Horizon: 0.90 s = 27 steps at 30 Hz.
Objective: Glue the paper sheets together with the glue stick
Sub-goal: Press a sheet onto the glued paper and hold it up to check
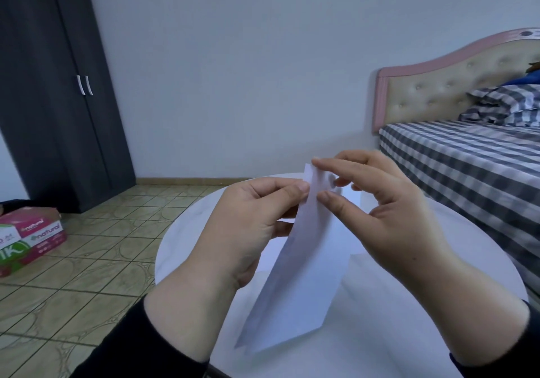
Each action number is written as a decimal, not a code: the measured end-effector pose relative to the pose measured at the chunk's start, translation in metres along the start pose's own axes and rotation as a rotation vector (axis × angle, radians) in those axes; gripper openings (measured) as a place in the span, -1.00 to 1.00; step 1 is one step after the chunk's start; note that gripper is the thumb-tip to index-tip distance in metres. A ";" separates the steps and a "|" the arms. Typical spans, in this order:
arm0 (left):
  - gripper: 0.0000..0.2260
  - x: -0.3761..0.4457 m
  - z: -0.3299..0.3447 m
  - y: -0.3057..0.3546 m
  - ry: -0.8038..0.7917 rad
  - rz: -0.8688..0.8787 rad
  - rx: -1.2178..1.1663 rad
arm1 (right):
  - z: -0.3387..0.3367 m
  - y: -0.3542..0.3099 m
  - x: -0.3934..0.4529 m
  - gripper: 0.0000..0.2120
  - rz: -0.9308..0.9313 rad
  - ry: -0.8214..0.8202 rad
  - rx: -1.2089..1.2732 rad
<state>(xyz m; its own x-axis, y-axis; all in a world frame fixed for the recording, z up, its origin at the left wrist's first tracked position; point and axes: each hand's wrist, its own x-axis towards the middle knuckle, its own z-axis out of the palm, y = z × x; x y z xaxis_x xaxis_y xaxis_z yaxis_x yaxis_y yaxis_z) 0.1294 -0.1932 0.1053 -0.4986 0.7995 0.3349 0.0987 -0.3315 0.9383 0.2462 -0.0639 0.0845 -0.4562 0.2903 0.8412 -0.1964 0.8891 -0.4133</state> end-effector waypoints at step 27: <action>-0.88 0.010 -0.026 -0.003 0.244 -0.083 0.195 | -0.026 -0.006 0.007 -0.95 0.162 -0.045 0.168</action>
<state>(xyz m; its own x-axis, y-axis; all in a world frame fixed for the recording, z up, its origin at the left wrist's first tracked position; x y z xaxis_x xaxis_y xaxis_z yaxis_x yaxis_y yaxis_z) 0.1017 -0.1974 0.1039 -0.7011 0.6686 0.2478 0.2005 -0.1486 0.9684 0.2665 -0.0581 0.1017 -0.5308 0.4053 0.7443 -0.2572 0.7598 -0.5971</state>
